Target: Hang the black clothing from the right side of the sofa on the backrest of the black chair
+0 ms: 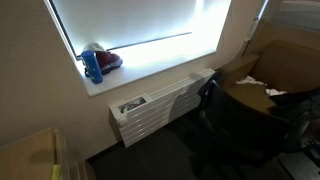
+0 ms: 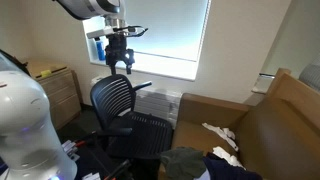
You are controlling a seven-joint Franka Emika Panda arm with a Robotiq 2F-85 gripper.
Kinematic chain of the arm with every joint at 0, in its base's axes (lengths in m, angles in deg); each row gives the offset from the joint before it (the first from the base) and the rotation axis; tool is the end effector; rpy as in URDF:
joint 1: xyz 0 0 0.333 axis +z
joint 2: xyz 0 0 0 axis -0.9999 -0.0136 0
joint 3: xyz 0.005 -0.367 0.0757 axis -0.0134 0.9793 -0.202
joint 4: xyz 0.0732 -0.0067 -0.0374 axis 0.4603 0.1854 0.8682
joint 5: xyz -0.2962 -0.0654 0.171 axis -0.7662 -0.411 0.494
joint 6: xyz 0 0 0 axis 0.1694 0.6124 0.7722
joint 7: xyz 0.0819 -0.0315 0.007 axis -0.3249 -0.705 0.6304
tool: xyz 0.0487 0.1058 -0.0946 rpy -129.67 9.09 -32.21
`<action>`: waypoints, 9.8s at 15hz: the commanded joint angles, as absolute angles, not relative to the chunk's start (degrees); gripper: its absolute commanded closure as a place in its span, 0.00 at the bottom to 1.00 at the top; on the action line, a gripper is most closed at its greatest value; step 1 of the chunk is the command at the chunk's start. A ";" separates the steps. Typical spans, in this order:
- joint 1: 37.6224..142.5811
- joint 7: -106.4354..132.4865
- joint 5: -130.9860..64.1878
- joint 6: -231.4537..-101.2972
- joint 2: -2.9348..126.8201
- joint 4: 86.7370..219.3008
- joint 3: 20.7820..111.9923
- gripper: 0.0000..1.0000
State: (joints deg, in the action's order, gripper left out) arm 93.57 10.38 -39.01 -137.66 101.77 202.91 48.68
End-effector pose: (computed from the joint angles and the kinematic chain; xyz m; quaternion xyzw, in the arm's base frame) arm 0.3045 0.0860 0.4510 0.9802 0.1069 -0.0930 0.1381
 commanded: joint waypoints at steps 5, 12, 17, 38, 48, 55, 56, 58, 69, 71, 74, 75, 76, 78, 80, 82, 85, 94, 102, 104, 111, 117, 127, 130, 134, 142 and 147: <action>87.88 0.34 -45.08 -151.36 101.79 212.42 55.97 0.00; 79.97 -2.52 -47.63 -154.86 102.66 219.58 63.11 0.00; 78.29 -12.49 -53.36 -161.76 100.11 216.53 59.50 0.00; 51.56 -42.67 -89.52 -185.57 78.77 204.24 80.91 0.00; 53.79 -65.42 -88.42 -189.21 71.34 195.48 85.04 0.00; 56.70 -94.76 -89.99 -187.33 61.32 186.38 83.99 0.00; 56.36 -92.46 -84.56 -185.72 60.13 186.78 82.75 0.00; 59.47 -90.49 -83.46 -187.53 62.20 188.64 86.33 0.00; 38.63 -64.96 -47.77 -190.48 44.04 178.26 61.66 0.00; 30.31 -55.64 -42.89 -186.27 37.81 170.46 52.64 0.00; 38.39 -49.08 -34.03 -186.42 38.98 171.93 60.17 0.00; 37.44 -47.73 -33.59 -185.23 37.69 169.81 59.39 0.00; 39.36 -48.09 -33.22 -190.13 38.73 172.18 61.66 0.00; 44.18 -49.17 -26.32 -195.85 36.35 171.70 66.11 0.00; 49.74 -50.59 -21.13 -199.10 32.75 169.71 71.22 0.00; 50.56 -46.41 -17.88 -196.71 34.07 169.99 71.64 0.00; 52.04 -47.39 -17.21 -198.15 32.51 169.79 72.76 0.00; 52.17 -43.96 -10.63 -192.61 27.25 164.13 73.98 0.25; 56.98 -45.00 -9.92 -191.97 26.96 163.04 77.72 0.75; 59.32 -46.11 -10.34 -191.77 26.92 162.39 79.83 0.90; 68.59 -42.59 -14.62 -190.37 38.32 165.81 84.55 0.98; 83.92 -47.03 -22.04 -205.95 50.83 174.32 96.39 0.98; 102.95 -50.70 -24.76 -213.77 55.72 179.06 112.30 0.98; 110.78 -52.19 -26.16 -212.92 47.90 169.58 121.91 0.98; 122.48 -51.14 -28.21 -211.64 42.64 165.00 129.99 0.98; 135.30 -46.36 -31.69 -210.25 50.59 157.98 119.52 0.98; 132.95 -42.47 -30.11 -208.51 54.52 154.42 112.72 0.92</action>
State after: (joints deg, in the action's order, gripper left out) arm 132.91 -42.42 -30.12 -208.48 54.61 154.40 112.68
